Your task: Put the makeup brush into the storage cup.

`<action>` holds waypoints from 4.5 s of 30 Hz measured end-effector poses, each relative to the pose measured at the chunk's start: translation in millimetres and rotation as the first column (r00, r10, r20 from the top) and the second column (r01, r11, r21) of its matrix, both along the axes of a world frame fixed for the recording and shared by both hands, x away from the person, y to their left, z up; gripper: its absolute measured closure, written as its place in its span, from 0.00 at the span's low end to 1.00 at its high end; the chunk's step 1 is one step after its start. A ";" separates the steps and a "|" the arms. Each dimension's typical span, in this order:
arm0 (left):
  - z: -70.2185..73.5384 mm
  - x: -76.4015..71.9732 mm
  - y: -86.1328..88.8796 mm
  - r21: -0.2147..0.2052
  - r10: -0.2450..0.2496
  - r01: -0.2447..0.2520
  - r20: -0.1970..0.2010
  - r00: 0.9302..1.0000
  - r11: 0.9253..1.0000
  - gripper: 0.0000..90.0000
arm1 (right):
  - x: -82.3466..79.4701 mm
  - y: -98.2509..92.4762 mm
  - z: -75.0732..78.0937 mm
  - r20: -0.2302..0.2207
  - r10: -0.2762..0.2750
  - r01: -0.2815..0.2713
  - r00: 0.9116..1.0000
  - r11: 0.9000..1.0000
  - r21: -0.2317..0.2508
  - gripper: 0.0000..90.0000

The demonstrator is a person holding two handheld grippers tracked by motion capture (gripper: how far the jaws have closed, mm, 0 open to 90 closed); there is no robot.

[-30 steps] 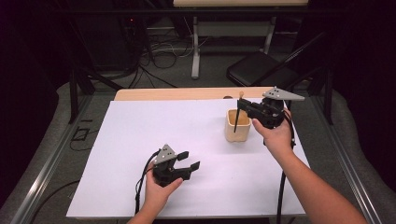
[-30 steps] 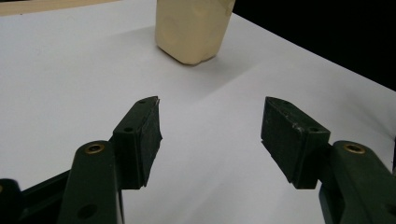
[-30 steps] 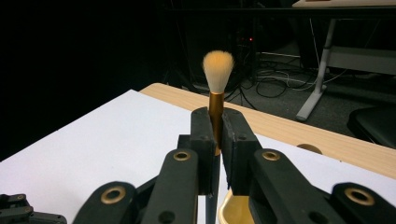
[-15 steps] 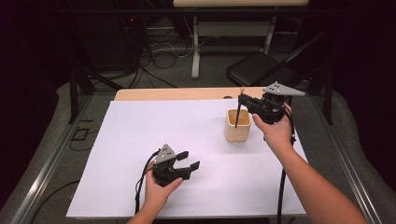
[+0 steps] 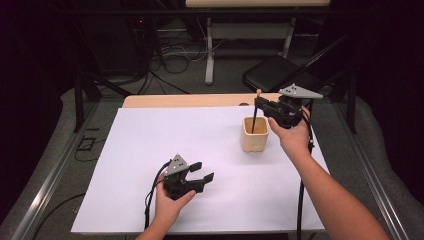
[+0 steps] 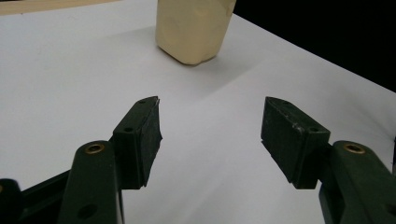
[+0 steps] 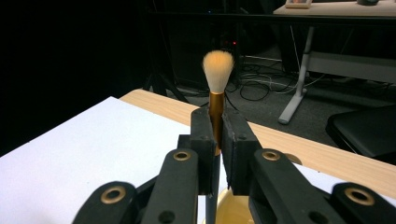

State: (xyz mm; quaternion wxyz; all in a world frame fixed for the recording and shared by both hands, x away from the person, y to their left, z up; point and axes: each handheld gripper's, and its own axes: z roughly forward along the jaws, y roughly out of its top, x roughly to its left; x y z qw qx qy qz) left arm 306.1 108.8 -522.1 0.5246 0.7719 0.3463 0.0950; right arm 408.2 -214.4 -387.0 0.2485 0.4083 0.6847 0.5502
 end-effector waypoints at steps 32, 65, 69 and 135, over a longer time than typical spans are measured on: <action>0.0 0.5 1.2 -0.002 0.001 -0.001 0.001 1.000 1.000 0.42 | 14.8 1.1 -15.9 -0.026 -0.057 0.056 0.998 0.998 -0.038 0.93; 0.3 0.6 1.8 -0.005 0.005 -0.005 0.000 1.000 1.000 0.42 | 21.9 3.0 -35.3 -0.056 -0.086 0.083 0.995 0.995 -0.062 0.93; 0.2 0.6 1.7 -0.003 0.005 -0.005 -0.001 1.000 1.000 0.42 | 22.2 2.8 -40.1 -0.067 -0.087 0.083 0.994 0.994 -0.065 0.93; 0.5 0.7 2.6 -0.004 0.008 -0.008 -0.002 1.000 1.000 0.42 | 20.2 -0.6 -76.0 -0.136 -0.100 0.088 0.986 0.992 -0.095 0.93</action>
